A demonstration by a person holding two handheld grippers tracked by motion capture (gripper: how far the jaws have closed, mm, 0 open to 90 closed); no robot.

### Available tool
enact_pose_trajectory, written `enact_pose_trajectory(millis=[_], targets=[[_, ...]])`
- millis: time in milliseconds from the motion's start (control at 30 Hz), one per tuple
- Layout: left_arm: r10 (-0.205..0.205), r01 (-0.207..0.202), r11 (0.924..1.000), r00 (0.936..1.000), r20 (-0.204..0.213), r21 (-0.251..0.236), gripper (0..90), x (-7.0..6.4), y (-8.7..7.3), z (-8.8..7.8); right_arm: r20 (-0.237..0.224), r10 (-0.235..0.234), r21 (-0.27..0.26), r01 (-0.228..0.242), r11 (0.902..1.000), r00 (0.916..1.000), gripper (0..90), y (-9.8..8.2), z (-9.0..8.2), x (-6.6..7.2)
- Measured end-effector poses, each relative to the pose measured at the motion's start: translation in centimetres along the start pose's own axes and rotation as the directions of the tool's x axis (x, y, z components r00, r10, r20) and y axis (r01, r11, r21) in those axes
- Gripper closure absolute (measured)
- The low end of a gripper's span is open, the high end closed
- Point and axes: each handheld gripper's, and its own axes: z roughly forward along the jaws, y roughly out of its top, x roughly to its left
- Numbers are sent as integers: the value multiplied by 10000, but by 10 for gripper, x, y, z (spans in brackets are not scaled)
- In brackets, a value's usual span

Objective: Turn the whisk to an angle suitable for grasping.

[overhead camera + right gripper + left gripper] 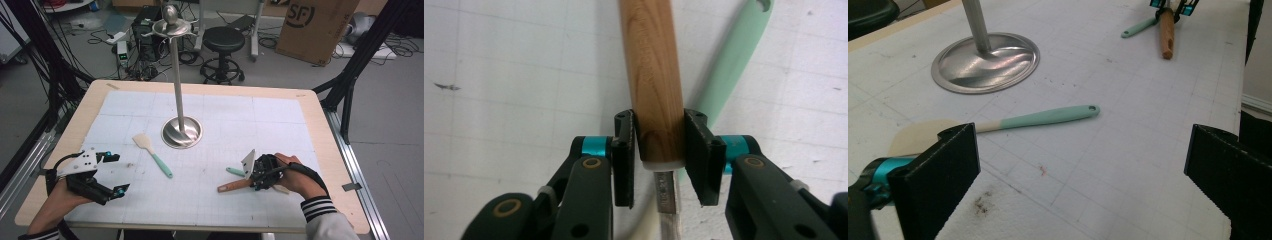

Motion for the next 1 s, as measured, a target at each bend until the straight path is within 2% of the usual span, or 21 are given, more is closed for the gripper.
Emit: enact_pose_trajectory(millis=[233,533,733,833,900,967,1000], targets=[[-1,1,10000,10000,-20,-12,18,0,0,0,63,238,-38,-237,9997,9997,696,-2,-2,-3],[-13,13,10000,10000,-38,7,19,0,0,0,237,824,-596,-809,9949,9963,698,-13,-17,-4],[5,-5,10000,10000,-40,15,19,1,-1,0,454,1341,-1324,-1271,9830,9899,699,-24,-37,-3],[-40,40,10000,10000,-44,-14,19,1,-1,0,413,1477,-1461,-1403,9793,9882,700,-27,-42,-2],[-29,29,10000,10000,-38,4,19,1,-1,0,510,1644,-1741,-1533,9727,9851,700,-32,-49,-2],[-31,31,10000,10000,-50,20,19,1,-1,0,629,1579,-1924,-1433,9708,9855,700,-33,-51,-3],[-27,27,10000,10000,-52,13,19,1,-1,0,605,1688,-1994,-1538,9678,9838,701,-34,-54,-2]])
